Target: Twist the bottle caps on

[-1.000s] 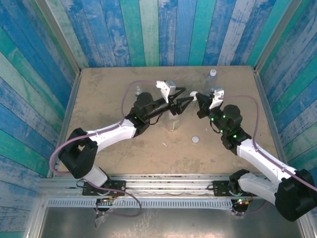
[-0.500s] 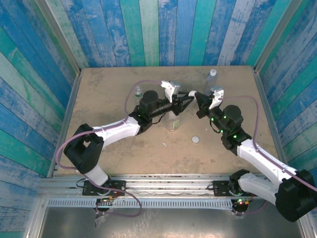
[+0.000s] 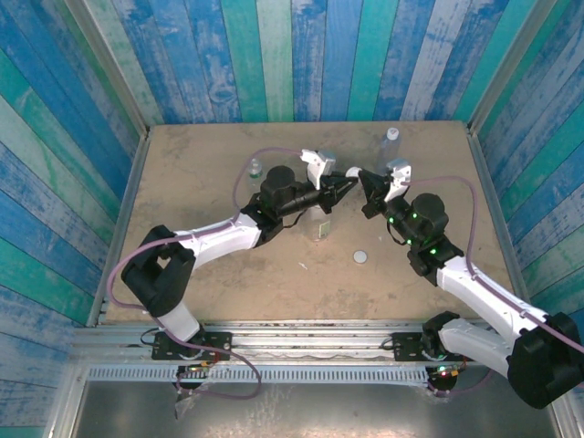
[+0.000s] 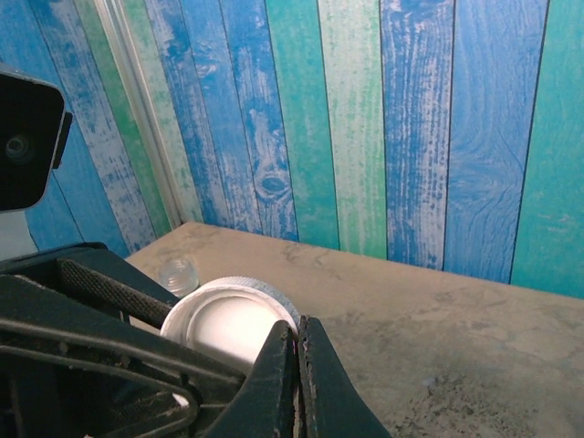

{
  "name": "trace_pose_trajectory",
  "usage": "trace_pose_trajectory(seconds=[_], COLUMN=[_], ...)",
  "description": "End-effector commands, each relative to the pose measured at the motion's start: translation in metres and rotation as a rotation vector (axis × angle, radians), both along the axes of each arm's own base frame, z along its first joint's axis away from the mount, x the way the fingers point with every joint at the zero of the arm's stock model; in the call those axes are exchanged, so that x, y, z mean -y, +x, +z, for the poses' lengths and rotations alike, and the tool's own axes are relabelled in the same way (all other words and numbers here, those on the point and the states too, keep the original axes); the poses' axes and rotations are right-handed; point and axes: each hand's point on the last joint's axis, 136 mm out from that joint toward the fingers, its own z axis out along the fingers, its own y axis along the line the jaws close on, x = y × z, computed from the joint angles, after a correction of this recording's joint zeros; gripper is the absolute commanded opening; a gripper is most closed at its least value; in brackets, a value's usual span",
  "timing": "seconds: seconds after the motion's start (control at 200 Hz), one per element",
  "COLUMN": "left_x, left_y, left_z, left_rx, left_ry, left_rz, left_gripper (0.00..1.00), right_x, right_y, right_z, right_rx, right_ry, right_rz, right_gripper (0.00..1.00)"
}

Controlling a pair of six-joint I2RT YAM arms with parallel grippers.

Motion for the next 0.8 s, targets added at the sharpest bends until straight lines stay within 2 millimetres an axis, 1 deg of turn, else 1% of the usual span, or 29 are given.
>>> trace_pose_trajectory(seconds=[0.0,0.15,0.28,0.401,0.536,0.631,0.696,0.766,0.796], left_x=[0.003,0.002,0.000,-0.004,-0.007,-0.008,-0.006,-0.006,-0.008], left_y=[0.007,0.007,0.006,0.006,0.003,-0.003,-0.011,-0.017,-0.017], left_z=[-0.006,-0.006,-0.006,-0.005,-0.001,-0.002,-0.006,-0.012,-0.011], left_rx=[0.053,0.096,0.178,0.283,0.448,0.583,0.692,0.793,0.822], left_ry=[0.040,0.062,0.100,0.143,0.208,0.281,0.344,0.409,0.425], left_rz=[0.018,0.020,0.031,0.049,0.052,0.026,-0.026,-0.070,-0.072], left_gripper=[0.16,0.13,0.13,0.13,0.13,0.14,0.15,0.14,0.13], right_x=[-0.004,-0.003,-0.002,-0.001,0.003,0.003,-0.003,-0.006,-0.007], right_y=[-0.006,-0.009,-0.014,-0.021,-0.030,-0.037,-0.042,-0.047,-0.048], right_z=[0.014,0.014,0.019,0.022,0.027,0.032,0.031,0.031,0.030], right_rx=[0.034,0.031,0.035,0.034,0.018,0.000,-0.043,-0.084,-0.100], right_ry=[0.003,-0.006,-0.008,-0.012,-0.003,-0.006,-0.044,-0.073,-0.086], right_rz=[0.028,0.032,0.041,0.051,0.059,0.086,0.143,0.193,0.209], right_gripper=[0.08,0.12,0.27,0.38,0.49,0.61,0.69,0.73,0.75])
